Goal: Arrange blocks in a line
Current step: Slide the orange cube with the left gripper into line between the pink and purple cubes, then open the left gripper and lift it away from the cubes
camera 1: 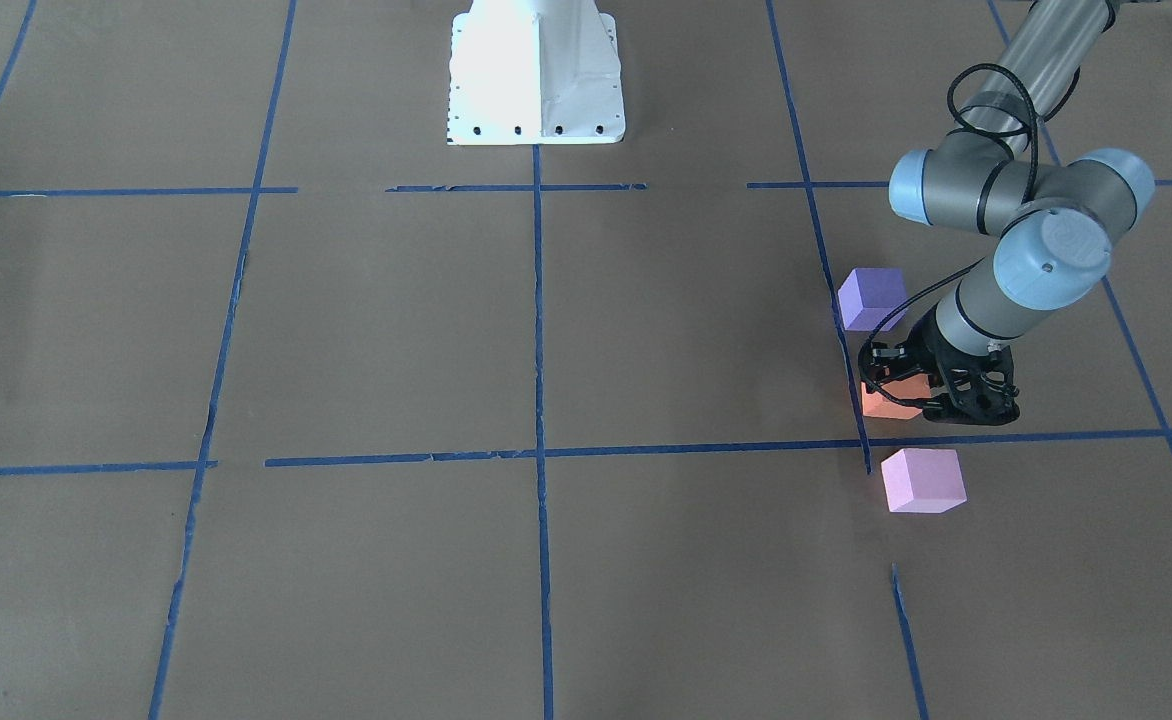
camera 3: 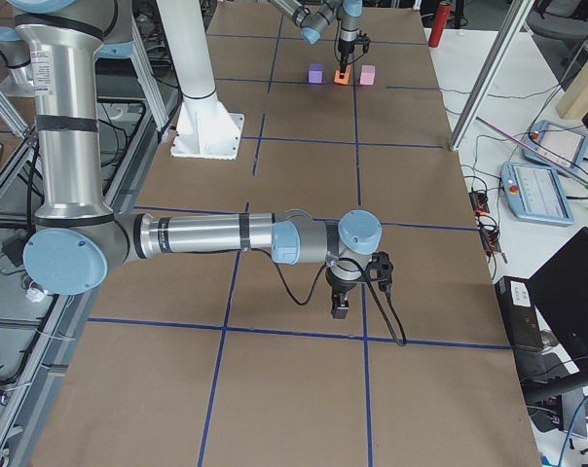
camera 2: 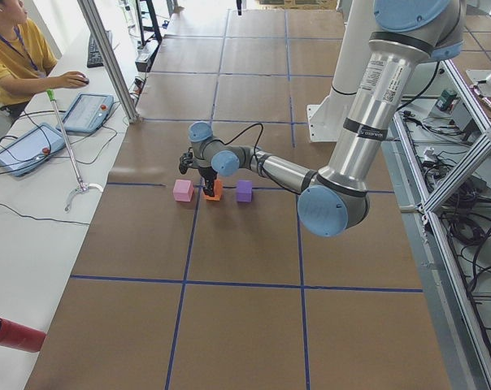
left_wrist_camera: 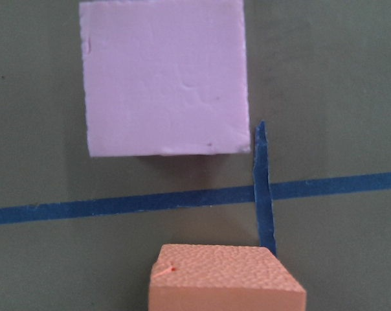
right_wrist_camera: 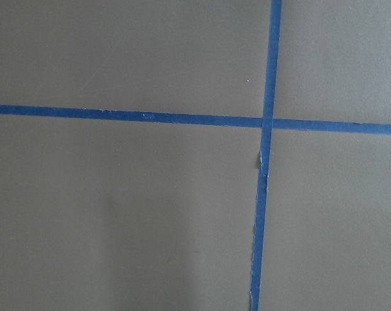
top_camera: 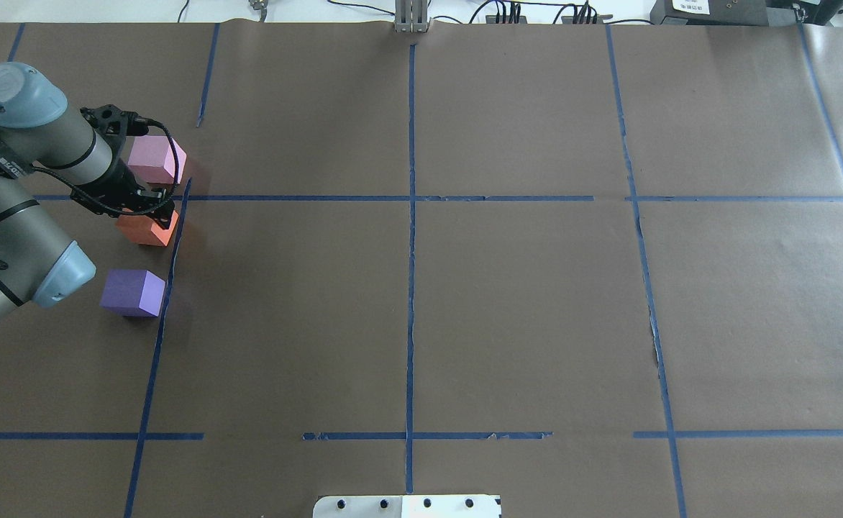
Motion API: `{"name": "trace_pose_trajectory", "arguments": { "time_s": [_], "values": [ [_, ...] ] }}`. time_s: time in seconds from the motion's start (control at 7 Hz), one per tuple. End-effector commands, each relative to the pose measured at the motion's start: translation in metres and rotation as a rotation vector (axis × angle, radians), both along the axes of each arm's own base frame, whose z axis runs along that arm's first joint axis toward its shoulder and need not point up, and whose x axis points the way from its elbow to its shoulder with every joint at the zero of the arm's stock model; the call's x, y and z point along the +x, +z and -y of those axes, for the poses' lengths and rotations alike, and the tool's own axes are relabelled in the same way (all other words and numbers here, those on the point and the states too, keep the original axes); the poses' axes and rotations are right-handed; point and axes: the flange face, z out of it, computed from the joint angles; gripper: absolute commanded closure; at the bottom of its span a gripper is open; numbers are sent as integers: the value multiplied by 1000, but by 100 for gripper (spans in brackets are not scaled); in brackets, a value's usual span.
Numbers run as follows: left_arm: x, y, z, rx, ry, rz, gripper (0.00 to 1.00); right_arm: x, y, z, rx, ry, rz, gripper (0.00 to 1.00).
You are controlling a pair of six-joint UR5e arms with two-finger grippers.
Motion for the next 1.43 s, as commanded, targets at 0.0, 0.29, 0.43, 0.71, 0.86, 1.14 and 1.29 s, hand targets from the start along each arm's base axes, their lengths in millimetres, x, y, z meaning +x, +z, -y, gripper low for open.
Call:
{"name": "trace_pose_trajectory", "arguments": {
  "time_s": [0.0, 0.29, 0.43, 0.71, 0.86, 1.14, 1.29],
  "values": [
    [-15, -3, 8, 0, -23, -7, 0, 0, 0, 0, 0, 0, 0, 0],
    [-94, -15, 39, 53, -68, -40, 0, 0, 0, 0, 0, 0, 0, 0],
    [-151, 5, 50, 116, -26, 6, 0, 0, -1, 0, 2, 0, 0, 0],
    [-269, 56, 54, 217, 103, 96, 0, 0, 0, 0, 0, 0, 0, 0],
    [-315, 89, 37, 248, 139, 117, 0, 0, 0, 0, 0, 0, 0, 0],
    [-401, 158, -9, 269, 181, 139, 0, 0, 0, 0, 0, 0, 0, 0],
    [-425, 173, -26, 235, 137, 142, 0, 0, 0, 0, 0, 0, 0, 0]
  ]
}}
